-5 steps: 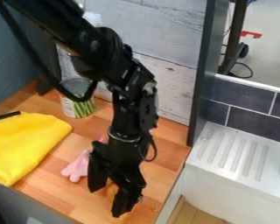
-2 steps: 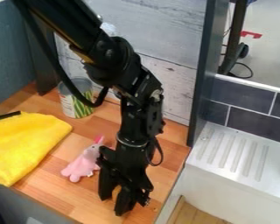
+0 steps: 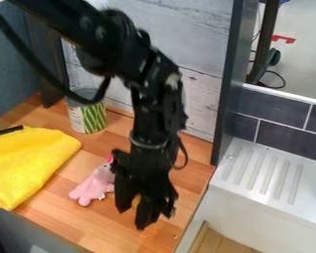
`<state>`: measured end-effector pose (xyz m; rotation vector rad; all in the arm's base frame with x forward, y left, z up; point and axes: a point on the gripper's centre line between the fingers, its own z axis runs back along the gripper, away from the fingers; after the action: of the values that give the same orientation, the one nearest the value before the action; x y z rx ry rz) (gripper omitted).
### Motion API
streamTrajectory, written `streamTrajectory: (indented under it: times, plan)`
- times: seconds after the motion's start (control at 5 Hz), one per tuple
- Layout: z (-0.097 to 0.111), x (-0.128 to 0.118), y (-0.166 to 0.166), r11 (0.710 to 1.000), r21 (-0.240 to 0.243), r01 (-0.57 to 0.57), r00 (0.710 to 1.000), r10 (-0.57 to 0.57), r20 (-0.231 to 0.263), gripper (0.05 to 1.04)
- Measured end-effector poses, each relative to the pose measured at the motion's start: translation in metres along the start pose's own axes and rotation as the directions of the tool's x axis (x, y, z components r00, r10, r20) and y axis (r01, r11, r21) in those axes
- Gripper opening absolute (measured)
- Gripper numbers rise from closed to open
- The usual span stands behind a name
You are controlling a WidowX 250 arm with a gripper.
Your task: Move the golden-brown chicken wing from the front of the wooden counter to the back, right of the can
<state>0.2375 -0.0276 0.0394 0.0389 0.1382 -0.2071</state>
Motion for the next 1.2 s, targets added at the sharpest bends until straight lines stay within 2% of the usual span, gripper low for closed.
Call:
streamTrajectory:
  times: [0.2, 0.4, 0.8, 1.2]
  plan:
    - [0.034, 0.016, 0.009, 1.0, -0.01, -0.004, 0.996, 0.005, 0.092, 0.577]
    - [0.066, 0.039, 0.045, 0.998, -0.013, -0.065, 0.984, 0.066, 0.168, 0.577]
    - [0.039, 0.064, 0.084, 0.988, -0.039, -0.148, 0.986, 0.15, 0.073, 0.577]
    - [0.004, 0.079, 0.099, 0.982, -0.061, -0.181, 0.983, 0.181, -0.012, 0.577]
